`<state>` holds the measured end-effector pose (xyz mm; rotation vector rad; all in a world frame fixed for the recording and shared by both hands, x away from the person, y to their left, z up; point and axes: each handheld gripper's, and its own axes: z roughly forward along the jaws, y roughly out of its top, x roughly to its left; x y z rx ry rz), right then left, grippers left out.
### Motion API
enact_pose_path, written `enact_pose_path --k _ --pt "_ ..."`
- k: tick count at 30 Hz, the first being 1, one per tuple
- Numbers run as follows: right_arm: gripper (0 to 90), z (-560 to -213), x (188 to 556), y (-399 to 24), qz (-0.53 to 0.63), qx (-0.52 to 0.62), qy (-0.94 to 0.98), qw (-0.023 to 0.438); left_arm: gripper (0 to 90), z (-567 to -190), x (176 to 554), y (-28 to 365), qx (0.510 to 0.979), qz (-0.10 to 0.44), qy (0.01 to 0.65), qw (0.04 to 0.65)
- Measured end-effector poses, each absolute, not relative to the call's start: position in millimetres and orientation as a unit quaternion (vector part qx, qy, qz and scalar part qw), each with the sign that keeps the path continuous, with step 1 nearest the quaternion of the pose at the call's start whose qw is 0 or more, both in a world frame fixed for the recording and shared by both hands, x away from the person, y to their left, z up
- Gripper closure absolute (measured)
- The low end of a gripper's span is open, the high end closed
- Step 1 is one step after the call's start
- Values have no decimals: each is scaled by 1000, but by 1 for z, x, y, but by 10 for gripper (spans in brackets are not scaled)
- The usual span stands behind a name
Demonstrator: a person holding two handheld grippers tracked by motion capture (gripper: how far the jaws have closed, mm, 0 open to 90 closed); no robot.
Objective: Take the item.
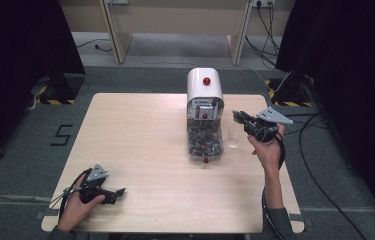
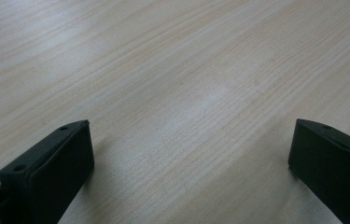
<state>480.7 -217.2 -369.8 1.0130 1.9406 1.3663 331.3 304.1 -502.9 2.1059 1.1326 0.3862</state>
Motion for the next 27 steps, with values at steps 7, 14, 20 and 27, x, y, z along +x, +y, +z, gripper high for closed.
enact_pose_path --k 7,14,20,27 --pt "835 -375 484 -219 501 385 725 275 0 -503 331 304 814 149 438 352" --pt "835 -383 489 -221 493 392 727 273 0 -503 331 304 814 149 438 352" --pt "835 -391 493 -221 480 401 734 264 0 -503 331 304 814 149 438 352" --pt "834 -401 498 -221 472 406 739 256 0 -503 331 304 814 149 438 352"
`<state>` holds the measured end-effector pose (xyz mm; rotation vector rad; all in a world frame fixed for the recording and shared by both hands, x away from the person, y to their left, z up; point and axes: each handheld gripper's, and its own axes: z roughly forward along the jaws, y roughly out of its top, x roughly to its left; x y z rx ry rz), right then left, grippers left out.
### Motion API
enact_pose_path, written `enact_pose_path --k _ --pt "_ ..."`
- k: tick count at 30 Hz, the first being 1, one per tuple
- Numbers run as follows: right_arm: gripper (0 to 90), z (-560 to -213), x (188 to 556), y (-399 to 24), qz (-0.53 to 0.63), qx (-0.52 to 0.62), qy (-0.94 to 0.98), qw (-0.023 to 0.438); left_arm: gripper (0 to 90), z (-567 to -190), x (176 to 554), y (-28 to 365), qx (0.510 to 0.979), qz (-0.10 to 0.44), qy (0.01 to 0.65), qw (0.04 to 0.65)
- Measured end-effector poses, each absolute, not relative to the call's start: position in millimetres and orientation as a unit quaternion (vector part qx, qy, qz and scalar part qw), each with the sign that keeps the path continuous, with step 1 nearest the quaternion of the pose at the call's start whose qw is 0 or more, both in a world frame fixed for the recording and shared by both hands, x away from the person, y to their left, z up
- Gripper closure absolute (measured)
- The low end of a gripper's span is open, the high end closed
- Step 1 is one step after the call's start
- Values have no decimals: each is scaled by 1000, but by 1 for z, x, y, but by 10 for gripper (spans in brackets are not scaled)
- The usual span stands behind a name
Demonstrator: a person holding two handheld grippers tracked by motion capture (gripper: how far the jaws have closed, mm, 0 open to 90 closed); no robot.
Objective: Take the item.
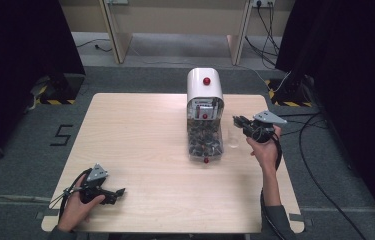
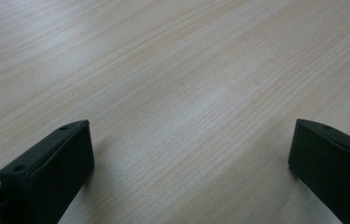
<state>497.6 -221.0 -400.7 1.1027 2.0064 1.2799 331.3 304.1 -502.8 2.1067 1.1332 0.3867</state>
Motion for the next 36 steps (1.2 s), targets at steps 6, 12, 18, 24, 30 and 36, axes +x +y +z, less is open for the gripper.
enact_pose_path --k 6,12,18,24,30,36 --pt "834 -407 501 -221 467 411 741 252 0 -503 331 304 814 149 438 352" --pt "834 -413 503 -223 462 417 743 247 0 -503 331 304 814 149 438 352" --pt "834 -417 505 -223 455 422 746 242 0 -503 331 304 814 149 438 352" --pt "834 -422 507 -224 450 425 749 237 0 -503 331 304 814 149 438 352" --pt "832 -425 508 -225 443 430 751 234 0 -503 331 304 814 149 438 352" --pt "830 -428 509 -224 441 430 753 232 0 -503 331 304 814 149 438 352"
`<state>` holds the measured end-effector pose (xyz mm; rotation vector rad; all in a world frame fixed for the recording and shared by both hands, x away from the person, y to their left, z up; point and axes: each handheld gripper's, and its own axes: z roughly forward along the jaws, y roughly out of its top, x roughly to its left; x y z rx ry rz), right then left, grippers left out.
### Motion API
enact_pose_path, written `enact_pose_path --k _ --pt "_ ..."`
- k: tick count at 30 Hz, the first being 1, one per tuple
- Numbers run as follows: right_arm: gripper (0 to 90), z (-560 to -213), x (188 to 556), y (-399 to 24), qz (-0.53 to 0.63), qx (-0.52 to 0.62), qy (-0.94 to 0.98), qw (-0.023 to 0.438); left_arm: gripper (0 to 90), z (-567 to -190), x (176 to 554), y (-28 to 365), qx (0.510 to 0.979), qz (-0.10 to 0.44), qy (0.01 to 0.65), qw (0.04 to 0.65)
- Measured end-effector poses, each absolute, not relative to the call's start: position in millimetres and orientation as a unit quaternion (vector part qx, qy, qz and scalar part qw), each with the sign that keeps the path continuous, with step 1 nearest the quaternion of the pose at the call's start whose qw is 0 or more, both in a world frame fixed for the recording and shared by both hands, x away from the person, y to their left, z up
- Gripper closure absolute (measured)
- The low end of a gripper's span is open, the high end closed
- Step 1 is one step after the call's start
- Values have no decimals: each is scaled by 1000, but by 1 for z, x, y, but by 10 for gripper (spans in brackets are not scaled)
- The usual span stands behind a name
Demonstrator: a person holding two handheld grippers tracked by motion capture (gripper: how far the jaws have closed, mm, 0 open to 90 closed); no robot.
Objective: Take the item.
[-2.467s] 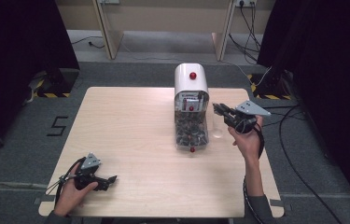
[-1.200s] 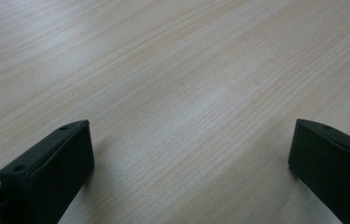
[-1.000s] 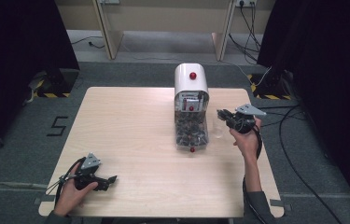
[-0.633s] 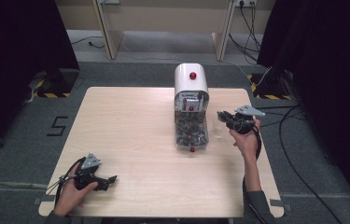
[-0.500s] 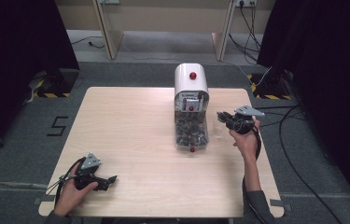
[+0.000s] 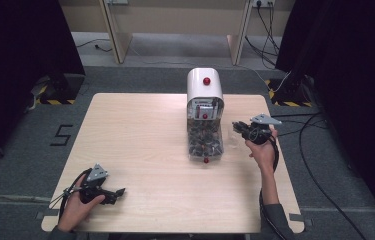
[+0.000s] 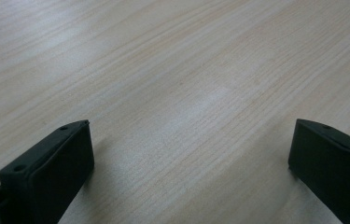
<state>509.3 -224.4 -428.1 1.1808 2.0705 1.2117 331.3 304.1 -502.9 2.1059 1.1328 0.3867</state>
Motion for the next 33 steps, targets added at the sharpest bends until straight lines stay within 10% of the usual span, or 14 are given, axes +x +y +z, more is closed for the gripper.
enact_pose_path --k 33 --pt "769 -430 510 -221 439 426 756 231 0 -503 331 304 814 149 438 352"
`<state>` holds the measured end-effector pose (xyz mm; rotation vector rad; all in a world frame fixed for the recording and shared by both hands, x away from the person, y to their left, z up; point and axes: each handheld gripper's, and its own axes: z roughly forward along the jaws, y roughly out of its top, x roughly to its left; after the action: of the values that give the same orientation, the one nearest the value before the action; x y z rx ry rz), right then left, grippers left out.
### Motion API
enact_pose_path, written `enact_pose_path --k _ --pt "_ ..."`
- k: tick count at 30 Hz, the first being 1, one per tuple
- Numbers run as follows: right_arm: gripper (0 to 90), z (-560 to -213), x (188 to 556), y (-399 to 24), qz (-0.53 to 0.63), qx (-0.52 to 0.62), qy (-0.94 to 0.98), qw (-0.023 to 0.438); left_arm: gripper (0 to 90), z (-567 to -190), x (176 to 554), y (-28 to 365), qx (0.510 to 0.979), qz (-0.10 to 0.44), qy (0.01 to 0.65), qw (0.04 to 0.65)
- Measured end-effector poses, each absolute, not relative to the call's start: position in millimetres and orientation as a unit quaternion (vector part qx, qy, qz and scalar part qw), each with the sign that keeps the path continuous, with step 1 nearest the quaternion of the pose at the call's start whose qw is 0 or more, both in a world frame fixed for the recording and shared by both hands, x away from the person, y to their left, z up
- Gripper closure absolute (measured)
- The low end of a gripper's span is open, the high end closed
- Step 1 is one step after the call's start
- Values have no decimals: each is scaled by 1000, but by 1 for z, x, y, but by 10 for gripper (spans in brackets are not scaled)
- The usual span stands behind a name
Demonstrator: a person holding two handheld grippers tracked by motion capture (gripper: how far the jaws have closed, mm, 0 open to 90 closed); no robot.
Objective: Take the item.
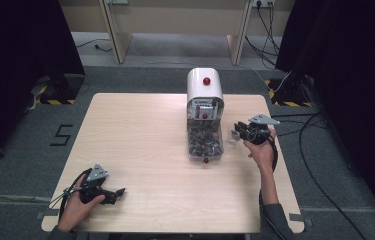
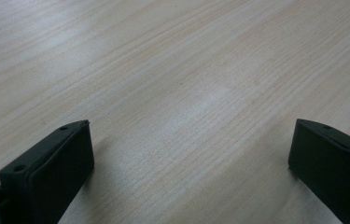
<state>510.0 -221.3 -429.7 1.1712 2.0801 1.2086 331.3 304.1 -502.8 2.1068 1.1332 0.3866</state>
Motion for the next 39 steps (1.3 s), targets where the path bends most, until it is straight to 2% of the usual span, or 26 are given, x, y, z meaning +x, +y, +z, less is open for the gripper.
enact_pose_path --k 15,20,24,30,39 --pt "701 -419 505 -218 450 415 755 234 0 -503 331 304 814 149 438 352" --pt "609 -416 502 -216 449 413 757 235 0 -503 331 304 814 149 438 352" --pt "488 -412 499 -216 451 417 753 237 0 -503 331 304 814 149 438 352" --pt "410 -411 494 -216 442 419 756 240 0 -503 331 304 814 149 438 352" --pt "365 -409 484 -222 436 418 757 248 0 -503 331 304 814 149 438 352"
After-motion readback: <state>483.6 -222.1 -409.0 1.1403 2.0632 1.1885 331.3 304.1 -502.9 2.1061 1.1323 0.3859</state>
